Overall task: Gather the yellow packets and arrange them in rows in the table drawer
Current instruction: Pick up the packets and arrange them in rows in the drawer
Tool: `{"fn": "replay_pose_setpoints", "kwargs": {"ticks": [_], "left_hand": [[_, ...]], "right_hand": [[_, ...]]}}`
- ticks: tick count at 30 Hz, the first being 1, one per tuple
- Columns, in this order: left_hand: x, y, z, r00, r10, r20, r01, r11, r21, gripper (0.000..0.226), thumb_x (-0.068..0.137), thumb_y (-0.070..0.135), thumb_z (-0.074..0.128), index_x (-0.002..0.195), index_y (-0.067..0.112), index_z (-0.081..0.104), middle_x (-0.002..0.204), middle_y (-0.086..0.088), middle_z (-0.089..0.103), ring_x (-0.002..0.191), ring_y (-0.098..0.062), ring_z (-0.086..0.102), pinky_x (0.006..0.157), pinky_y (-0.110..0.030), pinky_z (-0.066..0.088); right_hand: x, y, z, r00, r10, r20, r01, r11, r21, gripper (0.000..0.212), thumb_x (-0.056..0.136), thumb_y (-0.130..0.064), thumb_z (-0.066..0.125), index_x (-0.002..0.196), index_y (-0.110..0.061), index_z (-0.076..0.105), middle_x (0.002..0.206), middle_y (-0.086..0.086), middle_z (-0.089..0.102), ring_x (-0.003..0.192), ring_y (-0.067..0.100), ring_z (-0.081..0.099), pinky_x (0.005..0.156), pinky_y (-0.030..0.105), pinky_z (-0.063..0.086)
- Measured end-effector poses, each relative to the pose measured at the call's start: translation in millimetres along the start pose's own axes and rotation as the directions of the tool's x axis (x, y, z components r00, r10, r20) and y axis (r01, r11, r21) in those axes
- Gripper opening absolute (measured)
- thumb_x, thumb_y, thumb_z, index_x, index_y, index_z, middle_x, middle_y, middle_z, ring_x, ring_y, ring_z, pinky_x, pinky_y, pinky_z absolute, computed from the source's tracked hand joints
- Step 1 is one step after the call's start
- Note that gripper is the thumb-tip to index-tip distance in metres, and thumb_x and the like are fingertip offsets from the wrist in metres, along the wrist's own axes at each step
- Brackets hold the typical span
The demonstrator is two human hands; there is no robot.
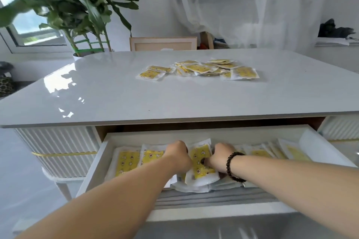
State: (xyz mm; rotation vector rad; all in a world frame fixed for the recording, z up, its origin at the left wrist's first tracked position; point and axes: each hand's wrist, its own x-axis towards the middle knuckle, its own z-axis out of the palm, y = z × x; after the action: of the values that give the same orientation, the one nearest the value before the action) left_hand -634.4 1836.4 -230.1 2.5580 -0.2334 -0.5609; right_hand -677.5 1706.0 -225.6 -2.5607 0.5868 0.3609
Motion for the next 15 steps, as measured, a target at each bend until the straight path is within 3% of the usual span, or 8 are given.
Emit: {"fn": "replay_pose_setpoints", "kwargs": {"ticks": [4,8,11,13,15], "left_hand": [[-0.8,-1.4,1.4,1.000,0.026,-0.011,-0.025,0.999,0.032,0.029,0.084,0.002,0.060,0.072,0.019,0.041,0.094,-0.008,0.060,0.075,-0.021,0.055,0.062,-0.026,0.047],[-17.5,3.1,-8.0,0.993,0.087,-0.083,-0.078,0.991,0.106,0.020,0.084,0.000,0.054,0.097,0.013,0.047,0.093,-0.007,0.055,0.074,-0.022,0.058,0.061,-0.028,0.049],[-38.9,14.0,-34.0,0.959,0.215,-0.185,-0.150,0.938,0.312,0.028,0.084,0.007,0.052,0.112,0.011,0.057,0.098,-0.003,0.058,0.082,-0.023,0.061,0.063,-0.030,0.050],[-49.9,23.2,-58.7,0.909,0.305,-0.284,-0.197,0.915,0.352,0.027,0.082,0.013,0.052,0.107,0.016,0.064,0.100,-0.001,0.065,0.086,-0.021,0.063,0.066,-0.029,0.053],[-57.4,31.7,-82.7,0.869,0.336,-0.364,-0.239,0.928,0.285,0.020,0.080,0.020,0.055,0.093,0.021,0.069,0.091,0.003,0.068,0.082,-0.018,0.064,0.064,-0.027,0.054]], "right_hand": [[-0.6,4.3,0.9,0.998,-0.021,-0.055,0.017,0.998,-0.066,0.043,0.081,-0.043,0.068,0.058,-0.016,0.044,0.058,-0.001,0.046,0.050,0.012,0.043,0.042,0.021,0.031],[-11.5,-1.7,-8.3,0.995,-0.054,-0.085,0.041,0.989,-0.145,0.038,0.082,-0.040,0.067,0.059,-0.016,0.047,0.059,-0.001,0.049,0.049,0.013,0.045,0.041,0.020,0.032],[-23.5,-15.8,-23.1,0.989,-0.128,-0.067,0.111,0.969,-0.219,0.033,0.085,-0.031,0.061,0.059,-0.016,0.048,0.057,0.000,0.047,0.048,0.015,0.045,0.043,0.020,0.034],[-34.4,-29.1,-41.1,0.984,-0.173,-0.042,0.160,0.961,-0.228,0.017,0.087,-0.024,0.058,0.074,-0.012,0.060,0.059,0.001,0.051,0.051,0.015,0.050,0.047,0.020,0.041],[-43.8,-39.9,-64.7,0.977,-0.206,-0.058,0.195,0.967,-0.161,0.016,0.086,-0.015,0.052,0.092,-0.007,0.065,0.066,0.004,0.059,0.058,0.019,0.060,0.052,0.025,0.050]]}}
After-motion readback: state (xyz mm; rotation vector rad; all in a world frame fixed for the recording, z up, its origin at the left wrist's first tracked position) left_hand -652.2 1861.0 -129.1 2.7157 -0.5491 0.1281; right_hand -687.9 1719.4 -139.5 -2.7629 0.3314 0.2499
